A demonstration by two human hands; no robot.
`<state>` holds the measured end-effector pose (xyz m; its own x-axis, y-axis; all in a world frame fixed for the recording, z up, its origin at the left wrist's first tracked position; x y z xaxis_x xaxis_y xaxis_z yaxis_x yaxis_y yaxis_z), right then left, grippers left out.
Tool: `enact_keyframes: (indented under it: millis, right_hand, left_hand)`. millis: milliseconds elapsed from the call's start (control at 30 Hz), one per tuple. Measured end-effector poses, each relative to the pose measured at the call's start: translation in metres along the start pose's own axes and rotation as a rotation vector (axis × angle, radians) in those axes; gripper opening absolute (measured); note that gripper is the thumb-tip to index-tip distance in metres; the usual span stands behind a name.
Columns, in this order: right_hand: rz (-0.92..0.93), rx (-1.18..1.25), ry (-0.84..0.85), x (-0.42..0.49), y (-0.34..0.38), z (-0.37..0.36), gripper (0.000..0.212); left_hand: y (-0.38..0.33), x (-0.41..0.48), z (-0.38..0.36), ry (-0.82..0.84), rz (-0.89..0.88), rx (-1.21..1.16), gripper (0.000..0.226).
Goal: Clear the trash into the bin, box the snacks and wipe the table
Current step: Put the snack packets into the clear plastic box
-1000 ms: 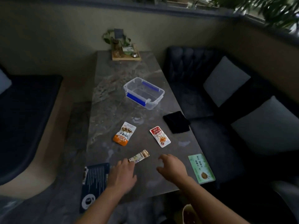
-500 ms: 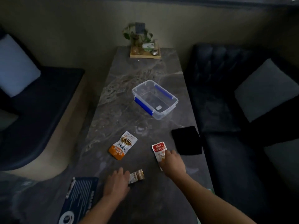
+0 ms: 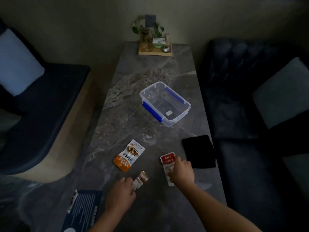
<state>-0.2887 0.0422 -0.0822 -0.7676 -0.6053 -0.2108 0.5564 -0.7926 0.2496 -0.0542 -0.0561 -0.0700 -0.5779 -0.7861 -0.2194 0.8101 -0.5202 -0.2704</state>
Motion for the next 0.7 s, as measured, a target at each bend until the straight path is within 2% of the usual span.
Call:
enact_keyframes:
  millis: [200,267,400,500,700]
  right_hand:
    - [-0.122,0.245,0.004,0.0,-0.009,0.004,0.01]
    - [-0.178,0.331,-0.023,0.002,-0.013,0.014,0.003]
    - [-0.236,0.484,-0.102,0.014,-0.01,0.052,0.009]
    - [-0.231,0.62,-0.15,0.032,-0.001,0.083,0.009]
    - [-0.204,0.658,-0.195,0.085,0.017,0.125,0.005]
  left_hand:
    - [0.008,0.025,0.017,-0.045,0.188,-0.39,0.013]
    - [0.004,0.041,0.023,-0.05,0.243,-0.522,0.013]
    - [-0.015,0.085,0.053,-0.15,0.229,-0.561,0.014]
    - [-0.041,0.119,0.077,-0.158,0.199,-0.619,0.016]
    - [-0.081,0.186,0.114,-0.2,0.142,-0.573,0.02]
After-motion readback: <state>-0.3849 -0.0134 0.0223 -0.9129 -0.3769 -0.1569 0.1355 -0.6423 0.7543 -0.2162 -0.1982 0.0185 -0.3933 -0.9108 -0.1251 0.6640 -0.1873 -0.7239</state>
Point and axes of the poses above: each hand's wrist, its own x-axis towards the middle knuckle, its own z-axis out of the back of the hand, y = z × x, the point moved 10 cm from there along x, towards the middle knuckle, and after that the axes turned 12 degrees about -y, right-handed, at the moved point
